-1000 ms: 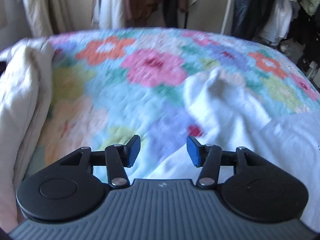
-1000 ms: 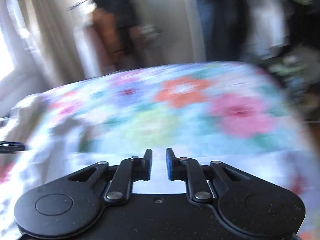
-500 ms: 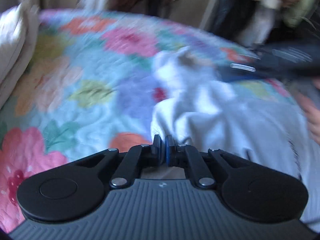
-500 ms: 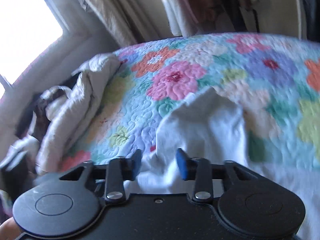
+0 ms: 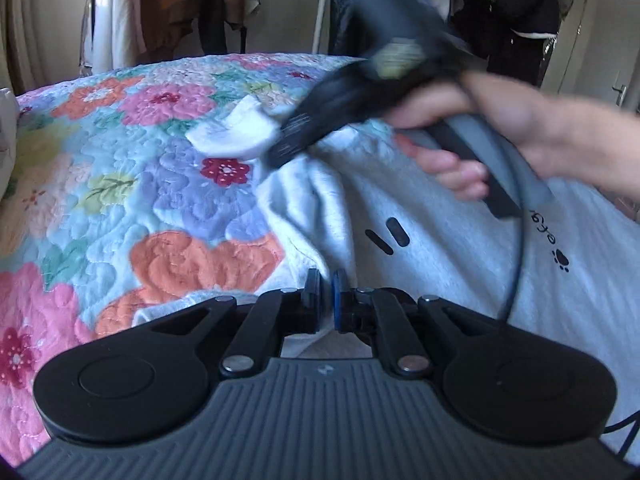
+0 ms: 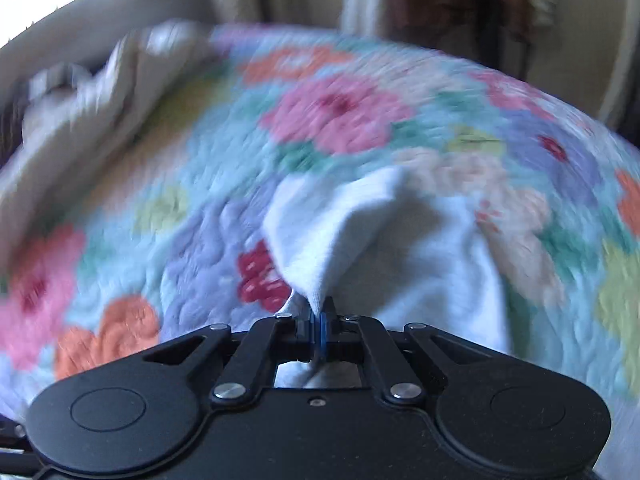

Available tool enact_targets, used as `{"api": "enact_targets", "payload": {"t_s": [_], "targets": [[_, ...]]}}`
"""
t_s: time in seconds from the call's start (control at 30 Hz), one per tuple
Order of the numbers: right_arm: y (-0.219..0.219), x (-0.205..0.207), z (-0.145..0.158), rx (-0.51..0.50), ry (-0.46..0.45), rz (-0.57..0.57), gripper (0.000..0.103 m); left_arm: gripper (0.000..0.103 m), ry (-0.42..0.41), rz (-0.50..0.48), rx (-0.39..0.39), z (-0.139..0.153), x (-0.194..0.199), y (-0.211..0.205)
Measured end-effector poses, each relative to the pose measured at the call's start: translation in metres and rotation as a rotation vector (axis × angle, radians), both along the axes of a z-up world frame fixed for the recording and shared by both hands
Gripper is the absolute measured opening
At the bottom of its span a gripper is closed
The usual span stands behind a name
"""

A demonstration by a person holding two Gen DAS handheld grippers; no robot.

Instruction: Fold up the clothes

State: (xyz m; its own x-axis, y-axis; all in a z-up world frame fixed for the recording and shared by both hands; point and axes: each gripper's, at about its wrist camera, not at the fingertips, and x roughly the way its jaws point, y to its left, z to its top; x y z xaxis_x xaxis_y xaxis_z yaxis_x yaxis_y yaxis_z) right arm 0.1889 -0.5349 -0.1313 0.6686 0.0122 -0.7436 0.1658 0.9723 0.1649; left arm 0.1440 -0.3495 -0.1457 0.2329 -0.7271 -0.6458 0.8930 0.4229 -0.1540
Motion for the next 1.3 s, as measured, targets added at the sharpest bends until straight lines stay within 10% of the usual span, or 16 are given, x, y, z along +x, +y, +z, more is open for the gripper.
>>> {"api": "enact_targets", "payload": {"t_s": [0.17,0.33,0.47,0.7,0.77,0.83,1.13,1.3], "targets": [[-0.058,-0.051,-0.01,0.267,-0.026,-0.197,0.003,0.013,-0.036,-0.053,-0.079,0.004,-0.008,0.015],[-0.043,-0.065,0.012,-0.033,0.024,-0.285,0.05,0.023,-0.063,-0.049,-0.069,0.004,-0.012,0.019],[-0.009,-0.062,0.041,-0.266,-0.045,-0.18,0.05,0.032,-0.07,-0.032,-0.069,0.005,-0.009,0.022],[0.019,-0.02,0.032,-0.358,0.011,0.049,0.047,0.048,-0.114,-0.055,0.046,-0.008,-0.003,0.01],[0.017,-0.006,0.02,-0.357,0.054,0.054,0.018,0.048,-0.073,-0.019,0.062,-0.012,0.008,0.006],[0.008,0.002,0.01,-0.325,0.09,0.036,0.002,0.049,0.004,0.017,0.036,-0.013,0.022,0.007],[-0.043,-0.02,0.002,0.119,-0.1,-0.102,0.002,0.048,0.252,0.153,-0.097,-0.021,0.064,0.029],[-0.061,-0.029,0.004,0.317,-0.218,-0.153,0.004,0.006,0.1,0.181,0.018,-0.007,0.054,0.016]]}}
